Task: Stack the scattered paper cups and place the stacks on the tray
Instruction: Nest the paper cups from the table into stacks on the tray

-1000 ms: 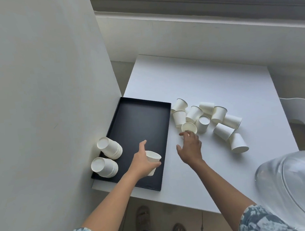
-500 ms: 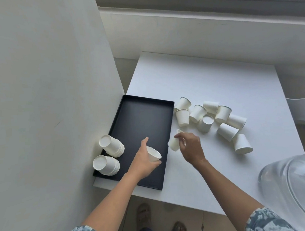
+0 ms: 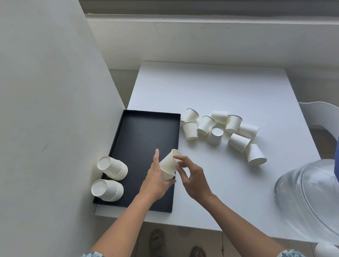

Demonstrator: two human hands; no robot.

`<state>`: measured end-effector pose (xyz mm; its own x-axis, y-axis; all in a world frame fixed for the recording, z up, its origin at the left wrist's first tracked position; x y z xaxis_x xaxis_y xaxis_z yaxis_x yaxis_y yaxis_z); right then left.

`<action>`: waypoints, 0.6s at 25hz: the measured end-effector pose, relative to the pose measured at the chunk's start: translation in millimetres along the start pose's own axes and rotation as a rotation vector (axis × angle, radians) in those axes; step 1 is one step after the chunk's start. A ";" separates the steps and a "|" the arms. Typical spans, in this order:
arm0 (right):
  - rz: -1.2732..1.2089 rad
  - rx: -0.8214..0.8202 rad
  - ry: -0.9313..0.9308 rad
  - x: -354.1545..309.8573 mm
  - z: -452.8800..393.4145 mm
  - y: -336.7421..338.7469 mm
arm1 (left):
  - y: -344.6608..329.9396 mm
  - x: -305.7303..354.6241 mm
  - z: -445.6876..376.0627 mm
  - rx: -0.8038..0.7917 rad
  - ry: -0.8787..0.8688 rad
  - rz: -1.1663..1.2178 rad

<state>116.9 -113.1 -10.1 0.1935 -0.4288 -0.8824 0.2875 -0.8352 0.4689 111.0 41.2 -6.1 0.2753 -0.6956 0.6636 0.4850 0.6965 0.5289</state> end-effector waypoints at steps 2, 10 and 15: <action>-0.072 -0.042 -0.007 1.4 5.7 1.0 | -3.7 4.5 -0.5 -0.022 -0.024 -0.008; -0.167 -0.138 -0.055 12.3 15.8 19.4 | -20.5 23.5 -1.1 -0.070 -0.137 -0.087; -0.388 0.537 -0.549 69.5 17.1 86.9 | -19.1 23.7 -0.6 -0.021 -0.124 -0.058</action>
<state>139.3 -221.4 -31.4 -0.3479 -0.0690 -0.9350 -0.2700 -0.9477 0.1704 108.8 11.3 -0.8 0.1423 -0.7065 0.6933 0.5145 0.6511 0.5580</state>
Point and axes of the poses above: each hand's wrist, its own z-axis away from the middle knuckle, its own y-axis out of the back of the hand, x = y × z, the point moved 4 cm from there along -z, towards the middle knuckle, and after that the axes turned 14 degrees about -x, right-handed, at the moved point
